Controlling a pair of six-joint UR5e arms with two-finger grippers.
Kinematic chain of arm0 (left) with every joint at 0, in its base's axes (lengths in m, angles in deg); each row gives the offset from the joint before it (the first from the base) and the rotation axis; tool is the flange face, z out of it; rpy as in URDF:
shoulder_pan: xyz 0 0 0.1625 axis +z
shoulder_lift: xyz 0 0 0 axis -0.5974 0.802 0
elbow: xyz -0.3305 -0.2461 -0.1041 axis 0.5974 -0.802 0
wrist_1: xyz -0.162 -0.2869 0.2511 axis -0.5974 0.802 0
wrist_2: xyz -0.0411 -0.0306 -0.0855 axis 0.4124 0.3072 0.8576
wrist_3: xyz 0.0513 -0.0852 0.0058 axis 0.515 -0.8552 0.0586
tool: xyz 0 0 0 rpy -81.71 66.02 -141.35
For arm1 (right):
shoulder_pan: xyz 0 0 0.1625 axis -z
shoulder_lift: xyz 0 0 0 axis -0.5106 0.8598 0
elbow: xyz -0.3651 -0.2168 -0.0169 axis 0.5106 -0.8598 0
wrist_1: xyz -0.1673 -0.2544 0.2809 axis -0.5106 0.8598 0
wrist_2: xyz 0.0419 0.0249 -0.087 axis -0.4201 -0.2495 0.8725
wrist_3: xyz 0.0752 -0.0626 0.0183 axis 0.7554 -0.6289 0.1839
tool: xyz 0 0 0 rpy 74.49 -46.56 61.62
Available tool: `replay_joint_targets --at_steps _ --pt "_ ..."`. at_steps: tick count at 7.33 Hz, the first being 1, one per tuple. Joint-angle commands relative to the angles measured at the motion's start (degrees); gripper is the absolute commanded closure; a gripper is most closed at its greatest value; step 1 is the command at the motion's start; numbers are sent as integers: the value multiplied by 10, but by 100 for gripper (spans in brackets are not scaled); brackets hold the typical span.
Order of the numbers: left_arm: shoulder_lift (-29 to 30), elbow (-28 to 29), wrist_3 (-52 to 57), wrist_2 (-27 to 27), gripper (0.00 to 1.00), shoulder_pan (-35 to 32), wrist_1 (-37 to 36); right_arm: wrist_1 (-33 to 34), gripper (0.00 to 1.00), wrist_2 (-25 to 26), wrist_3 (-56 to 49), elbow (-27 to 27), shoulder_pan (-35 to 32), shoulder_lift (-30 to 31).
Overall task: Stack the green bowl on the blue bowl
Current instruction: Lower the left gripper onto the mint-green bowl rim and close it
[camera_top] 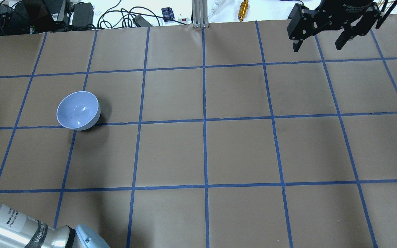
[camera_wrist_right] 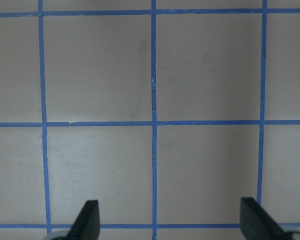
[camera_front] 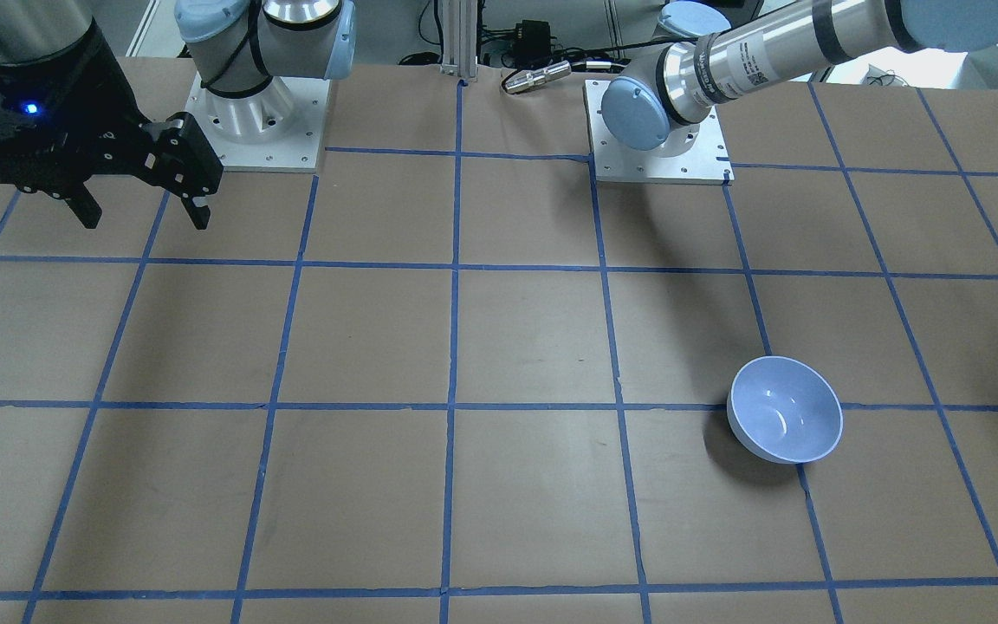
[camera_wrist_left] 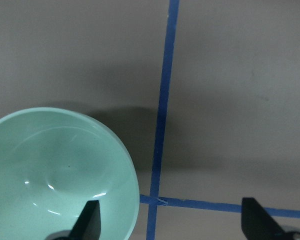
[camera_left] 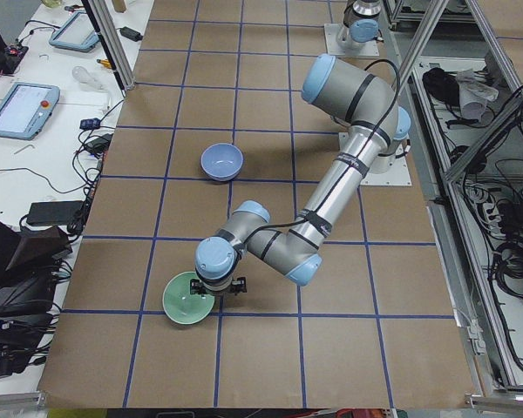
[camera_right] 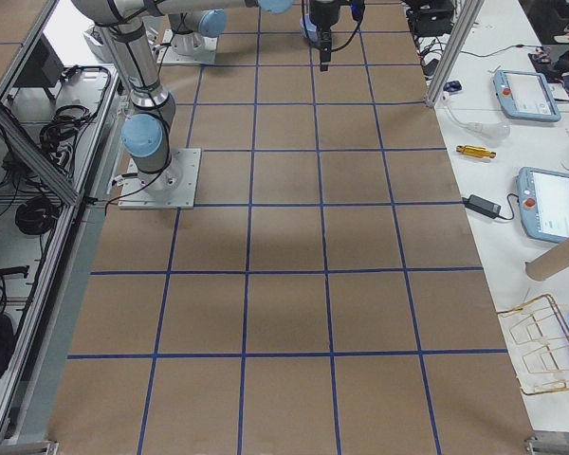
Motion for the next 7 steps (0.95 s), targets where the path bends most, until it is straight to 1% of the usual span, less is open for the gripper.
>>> replay_joint_targets --at_steps 1,2,3,4,5,6,7 --pt "53 16 12 19 0 1 -28 0 0 0 0 0 0 0" --pt "59 16 17 19 0 1 -44 0 0 0 0 0 0 0" --pt "66 16 18 18 13 1 -60 0 0 0 0 0 0 1" --pt "66 15 18 19 37 1 -64 0 0 0 0 0 0 0" --pt "63 15 25 19 74 1 -64 0 0 0 0 0 0 0" --pt "62 15 29 19 100 1 -64 0 0 0 0 0 0 0" --pt "56 15 30 19 100 1 -63 0 0 0 0 0 0 0"
